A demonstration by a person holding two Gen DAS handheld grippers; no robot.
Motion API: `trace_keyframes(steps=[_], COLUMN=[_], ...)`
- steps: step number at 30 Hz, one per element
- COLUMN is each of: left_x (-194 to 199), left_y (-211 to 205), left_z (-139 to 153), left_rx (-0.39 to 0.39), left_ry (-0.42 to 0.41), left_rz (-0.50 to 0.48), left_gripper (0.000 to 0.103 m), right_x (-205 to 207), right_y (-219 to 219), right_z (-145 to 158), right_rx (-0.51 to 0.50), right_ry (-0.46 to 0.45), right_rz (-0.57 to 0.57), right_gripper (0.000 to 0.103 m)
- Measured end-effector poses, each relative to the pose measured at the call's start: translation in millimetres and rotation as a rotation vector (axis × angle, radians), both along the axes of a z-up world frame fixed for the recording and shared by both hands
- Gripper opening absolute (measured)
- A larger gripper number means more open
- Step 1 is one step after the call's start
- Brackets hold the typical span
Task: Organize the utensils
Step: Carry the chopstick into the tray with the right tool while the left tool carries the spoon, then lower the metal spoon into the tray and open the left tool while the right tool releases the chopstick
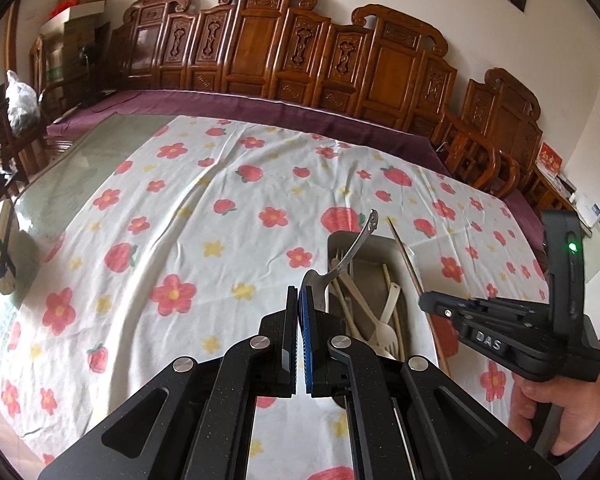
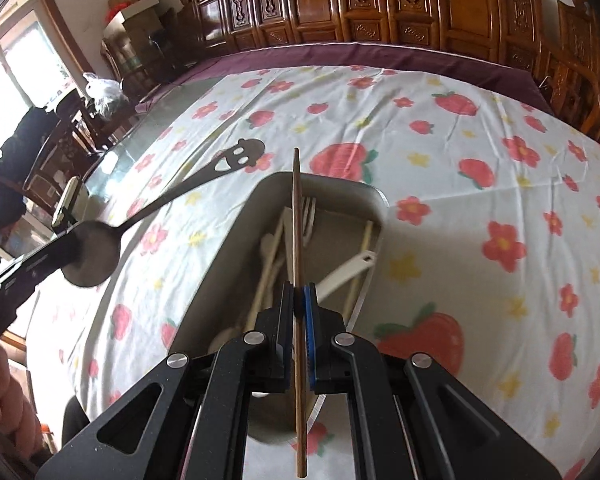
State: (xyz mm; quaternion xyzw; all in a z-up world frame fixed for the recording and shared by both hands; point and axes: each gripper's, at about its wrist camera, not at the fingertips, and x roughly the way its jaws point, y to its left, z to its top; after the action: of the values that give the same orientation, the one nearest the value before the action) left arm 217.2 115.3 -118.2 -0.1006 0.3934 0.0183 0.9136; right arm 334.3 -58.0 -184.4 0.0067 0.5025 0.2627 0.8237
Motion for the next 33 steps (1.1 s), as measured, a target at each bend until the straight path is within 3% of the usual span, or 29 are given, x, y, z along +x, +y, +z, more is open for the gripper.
trace_keyframes(steps=[6,15,33], left_x=[1,4,39], left_y=[4,-1,-67], left_z=[-5,-12,-50], left_rx=[-0.005,-0.014,0.043], left_ry=[0.009,0.015,0.087], left_rz=[0.004,-0.001,-0.033], left_gripper=[0.001,0.001,0.001], right_x=[12,4,-30], right_y=[10,0,-46], right_z=[-4,-1,6], right_rx=[0.031,-0.011,-0.015], right_ry=[0.013,-0.028,-0.073], right_rz=[-0.014,0.021,0.026], right_gripper=[0.009,0.009,0.009])
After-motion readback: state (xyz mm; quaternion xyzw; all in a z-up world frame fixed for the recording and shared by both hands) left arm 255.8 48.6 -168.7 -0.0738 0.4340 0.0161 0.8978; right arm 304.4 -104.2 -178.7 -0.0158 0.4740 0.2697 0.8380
